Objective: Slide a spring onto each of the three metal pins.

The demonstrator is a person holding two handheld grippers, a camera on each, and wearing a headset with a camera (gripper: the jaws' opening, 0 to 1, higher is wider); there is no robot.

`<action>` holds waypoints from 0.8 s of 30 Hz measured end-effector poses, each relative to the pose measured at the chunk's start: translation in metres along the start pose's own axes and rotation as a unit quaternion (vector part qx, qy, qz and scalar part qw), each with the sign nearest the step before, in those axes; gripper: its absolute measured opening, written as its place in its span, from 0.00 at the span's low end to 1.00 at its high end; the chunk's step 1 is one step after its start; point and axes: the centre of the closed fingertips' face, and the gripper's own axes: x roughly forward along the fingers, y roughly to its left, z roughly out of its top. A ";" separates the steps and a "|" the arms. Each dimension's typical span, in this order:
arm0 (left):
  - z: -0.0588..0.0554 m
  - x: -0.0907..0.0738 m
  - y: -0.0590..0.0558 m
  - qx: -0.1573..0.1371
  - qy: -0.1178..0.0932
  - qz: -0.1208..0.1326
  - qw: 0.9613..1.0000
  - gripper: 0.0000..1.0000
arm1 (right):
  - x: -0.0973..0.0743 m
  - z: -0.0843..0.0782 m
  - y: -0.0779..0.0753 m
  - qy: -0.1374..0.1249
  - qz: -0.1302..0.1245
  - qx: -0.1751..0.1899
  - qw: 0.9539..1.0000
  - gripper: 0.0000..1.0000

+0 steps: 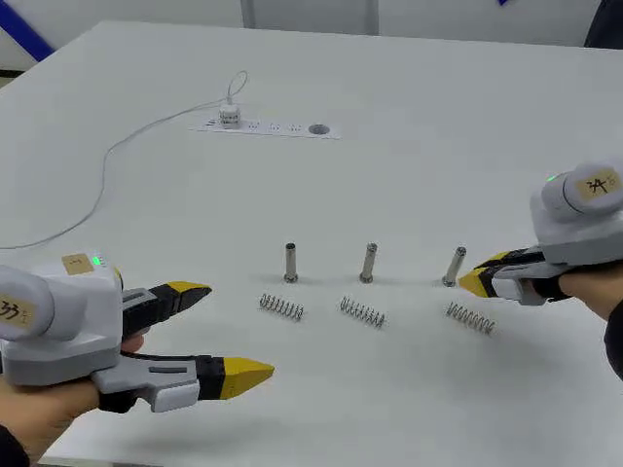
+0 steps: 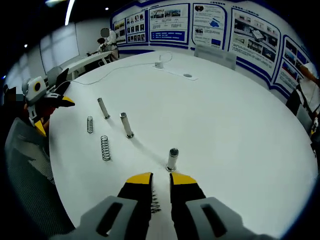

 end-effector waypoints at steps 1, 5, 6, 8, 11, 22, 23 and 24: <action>0.000 0.000 0.000 0.000 0.000 0.000 1.000 0.81 | 0.000 0.000 0.003 0.001 0.006 -0.003 1.000 0.14; 0.000 0.000 0.000 0.000 0.000 0.000 1.000 0.81 | 0.004 -0.004 0.016 0.020 0.038 -0.027 0.999 0.14; 0.001 0.000 0.000 0.000 -0.001 0.000 1.000 0.81 | 0.005 -0.005 0.018 0.024 0.042 -0.032 0.998 0.14; 0.001 -0.001 0.000 0.000 -0.001 0.000 1.000 0.81 | 0.007 -0.008 0.021 0.037 0.047 -0.051 0.997 0.14; 0.001 -0.001 0.000 -0.001 -0.002 0.001 1.000 0.81 | 0.010 -0.013 0.024 0.056 0.053 -0.069 0.995 0.14; 0.000 0.000 0.000 -0.003 -0.001 0.001 1.000 0.81 | 0.021 -0.025 0.022 0.111 0.066 -0.123 0.984 0.13; 0.000 0.000 0.000 -0.004 -0.001 0.002 1.000 0.81 | 0.022 -0.025 0.022 0.114 0.066 -0.127 0.983 0.12; 0.000 0.000 0.000 -0.004 -0.002 0.002 1.000 0.81 | 0.022 -0.026 0.022 0.117 0.067 -0.132 0.982 0.12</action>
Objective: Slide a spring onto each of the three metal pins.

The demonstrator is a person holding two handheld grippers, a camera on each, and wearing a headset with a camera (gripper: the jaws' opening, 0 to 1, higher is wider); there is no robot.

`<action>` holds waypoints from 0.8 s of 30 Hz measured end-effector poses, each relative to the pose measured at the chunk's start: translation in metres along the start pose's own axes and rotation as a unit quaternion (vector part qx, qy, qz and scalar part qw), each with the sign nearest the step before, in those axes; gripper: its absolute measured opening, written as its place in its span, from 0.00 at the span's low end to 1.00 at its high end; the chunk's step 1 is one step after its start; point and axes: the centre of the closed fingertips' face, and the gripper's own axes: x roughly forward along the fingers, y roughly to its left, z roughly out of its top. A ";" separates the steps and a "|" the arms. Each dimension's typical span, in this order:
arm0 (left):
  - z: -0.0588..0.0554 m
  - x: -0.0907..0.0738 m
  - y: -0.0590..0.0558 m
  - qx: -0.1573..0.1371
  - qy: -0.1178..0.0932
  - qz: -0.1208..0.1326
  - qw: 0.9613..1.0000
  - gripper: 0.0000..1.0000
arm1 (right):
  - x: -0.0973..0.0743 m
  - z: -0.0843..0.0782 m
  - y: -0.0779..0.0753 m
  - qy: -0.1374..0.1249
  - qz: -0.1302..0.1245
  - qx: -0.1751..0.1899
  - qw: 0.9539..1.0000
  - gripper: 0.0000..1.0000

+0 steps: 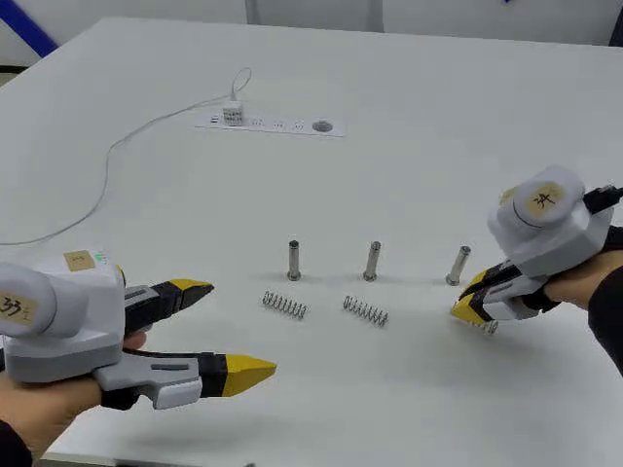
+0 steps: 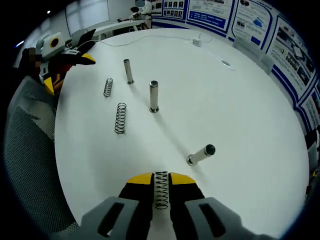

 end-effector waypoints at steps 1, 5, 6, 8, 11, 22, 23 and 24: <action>0.000 0.000 0.000 0.000 0.000 0.001 1.000 0.81 | 0.001 0.000 0.000 0.004 0.001 -0.005 1.000 0.12; -0.001 0.000 0.000 -0.001 0.001 0.001 1.000 0.81 | 0.002 0.000 0.000 0.016 0.008 -0.016 1.000 0.12; -0.001 0.000 0.000 -0.001 0.000 0.001 1.000 0.81 | 0.003 0.001 0.000 0.019 0.009 -0.021 1.000 0.12; -0.001 -0.001 0.000 -0.001 0.001 0.001 1.000 0.81 | 0.004 0.001 0.000 0.025 0.013 -0.026 0.999 0.12; -0.001 -0.001 0.000 -0.002 0.001 0.001 1.000 0.81 | 0.005 0.001 0.000 0.036 0.016 -0.033 0.999 0.12; -0.002 -0.001 0.001 -0.004 0.001 0.002 1.000 0.80 | 0.008 -0.007 0.002 0.057 0.028 -0.035 0.997 0.12; -0.002 -0.001 0.001 -0.004 0.001 0.002 1.000 0.80 | 0.007 -0.007 0.002 0.056 0.028 -0.036 0.997 0.12; -0.002 -0.001 0.001 -0.004 0.001 0.002 1.000 0.80 | 0.007 -0.007 0.002 0.055 0.027 -0.036 0.997 0.12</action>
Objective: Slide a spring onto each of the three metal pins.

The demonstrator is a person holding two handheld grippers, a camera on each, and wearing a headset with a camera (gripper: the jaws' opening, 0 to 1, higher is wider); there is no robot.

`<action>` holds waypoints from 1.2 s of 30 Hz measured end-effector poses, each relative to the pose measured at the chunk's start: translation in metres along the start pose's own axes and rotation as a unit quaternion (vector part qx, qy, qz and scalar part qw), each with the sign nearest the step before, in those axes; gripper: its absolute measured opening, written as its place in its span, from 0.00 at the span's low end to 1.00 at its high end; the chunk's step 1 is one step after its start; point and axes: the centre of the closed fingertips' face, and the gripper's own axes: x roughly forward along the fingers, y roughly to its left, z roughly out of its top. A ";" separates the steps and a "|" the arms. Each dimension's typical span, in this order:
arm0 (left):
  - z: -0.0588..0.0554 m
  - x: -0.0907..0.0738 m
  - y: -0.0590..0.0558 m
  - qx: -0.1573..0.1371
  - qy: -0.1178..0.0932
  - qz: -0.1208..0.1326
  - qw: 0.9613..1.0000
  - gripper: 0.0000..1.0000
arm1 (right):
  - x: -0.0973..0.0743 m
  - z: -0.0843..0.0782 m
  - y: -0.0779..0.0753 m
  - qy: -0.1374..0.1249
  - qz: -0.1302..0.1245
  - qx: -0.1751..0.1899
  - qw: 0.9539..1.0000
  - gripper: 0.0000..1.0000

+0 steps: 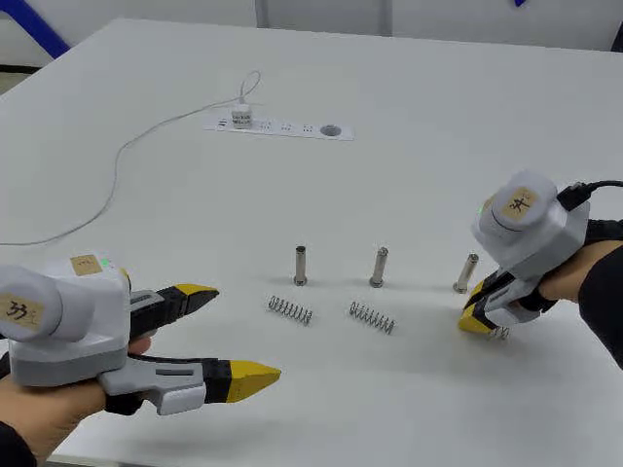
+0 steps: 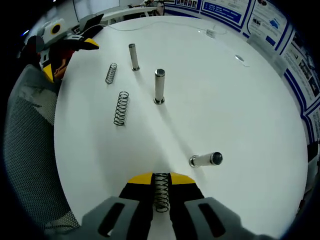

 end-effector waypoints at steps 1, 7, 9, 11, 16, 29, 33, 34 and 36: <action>0.000 0.000 0.000 0.000 0.000 0.000 1.000 0.80 | 0.000 0.000 0.000 -0.001 -0.001 0.000 1.000 0.12; 0.000 0.000 0.000 0.000 -0.001 0.000 1.000 0.80 | -0.006 0.001 0.001 -0.020 -0.006 0.019 1.000 0.12; 0.000 0.000 -0.001 0.001 -0.001 0.000 1.000 0.80 | -0.010 0.003 0.000 -0.029 -0.012 0.023 0.999 0.12; 0.000 0.000 -0.001 0.001 -0.001 -0.001 1.000 0.80 | -0.014 0.005 -0.001 -0.039 -0.014 0.029 0.999 0.12; 0.000 0.000 -0.001 0.002 -0.001 -0.002 1.000 0.80 | -0.022 0.008 -0.002 -0.063 -0.022 0.044 0.997 0.12; 0.002 0.000 -0.003 0.005 -0.002 -0.003 1.000 0.80 | -0.039 0.012 -0.005 -0.106 -0.041 0.074 0.991 0.12; 0.002 0.000 -0.003 0.005 -0.002 -0.004 1.000 0.80 | -0.042 0.013 -0.006 -0.115 -0.045 0.083 0.989 0.12; 0.002 0.000 -0.003 0.005 -0.002 -0.004 1.000 0.80 | -0.043 0.014 -0.007 -0.118 -0.046 0.085 0.988 0.12; 0.002 0.000 -0.003 0.004 -0.003 -0.004 1.000 0.80 | -0.044 0.015 -0.007 -0.122 -0.048 0.088 0.987 0.11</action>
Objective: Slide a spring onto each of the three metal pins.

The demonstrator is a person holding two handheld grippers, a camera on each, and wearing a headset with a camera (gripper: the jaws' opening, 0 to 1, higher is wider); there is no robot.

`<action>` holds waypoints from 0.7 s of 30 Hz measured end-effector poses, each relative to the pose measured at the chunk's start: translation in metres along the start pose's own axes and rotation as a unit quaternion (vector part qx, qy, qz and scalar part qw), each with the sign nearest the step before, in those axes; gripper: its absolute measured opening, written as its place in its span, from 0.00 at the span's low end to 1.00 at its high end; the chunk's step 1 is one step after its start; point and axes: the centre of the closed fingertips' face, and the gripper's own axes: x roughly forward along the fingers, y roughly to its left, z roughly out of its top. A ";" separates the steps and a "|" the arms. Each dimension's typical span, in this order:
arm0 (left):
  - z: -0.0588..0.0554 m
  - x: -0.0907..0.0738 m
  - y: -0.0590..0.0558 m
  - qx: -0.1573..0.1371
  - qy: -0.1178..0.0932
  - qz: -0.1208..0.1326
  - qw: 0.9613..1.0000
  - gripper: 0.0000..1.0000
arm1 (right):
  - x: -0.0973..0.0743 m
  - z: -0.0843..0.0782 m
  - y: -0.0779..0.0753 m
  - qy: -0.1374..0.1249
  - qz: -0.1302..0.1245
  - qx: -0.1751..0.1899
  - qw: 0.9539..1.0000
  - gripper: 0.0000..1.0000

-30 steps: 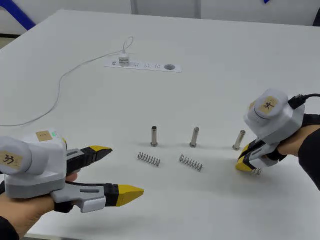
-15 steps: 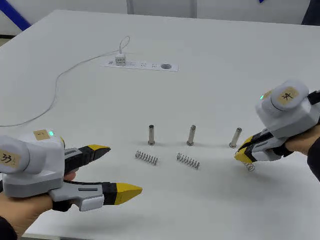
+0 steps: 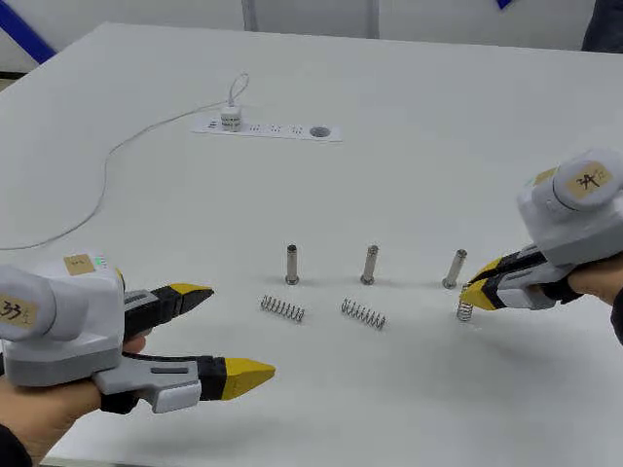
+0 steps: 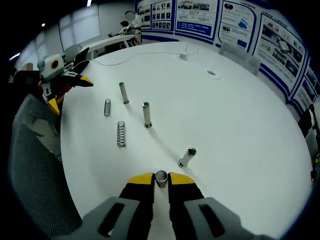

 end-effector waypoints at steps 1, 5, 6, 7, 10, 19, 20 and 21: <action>0.000 0.000 0.000 0.000 0.000 0.000 1.000 0.80 | -0.002 0.002 0.000 -0.004 0.000 0.003 1.000 0.11; 0.000 0.000 0.000 0.001 0.000 0.000 1.000 0.80 | -0.009 0.011 0.001 -0.022 -0.001 0.009 1.000 0.11; 0.000 0.000 0.000 0.000 0.000 0.000 1.000 0.80 | -0.011 0.014 0.001 -0.028 -0.002 0.009 1.000 0.11; 0.000 0.000 0.000 0.001 0.000 0.000 1.000 0.80 | -0.013 0.017 0.001 -0.031 -0.003 0.009 0.999 0.11; 0.000 0.000 0.000 0.001 0.000 0.000 1.000 0.80 | -0.021 0.026 0.000 -0.046 -0.005 0.009 0.999 0.11; 0.000 0.000 0.000 0.001 0.000 0.000 1.000 0.80 | -0.039 0.049 -0.012 -0.083 -0.023 0.013 0.996 0.11; 0.000 0.000 0.000 0.001 0.000 0.000 1.000 0.80 | -0.040 0.050 -0.013 -0.085 -0.025 0.014 0.996 0.11; 0.000 0.000 0.000 0.001 0.000 0.000 1.000 0.80 | -0.041 0.051 -0.016 -0.088 -0.028 0.016 0.996 0.11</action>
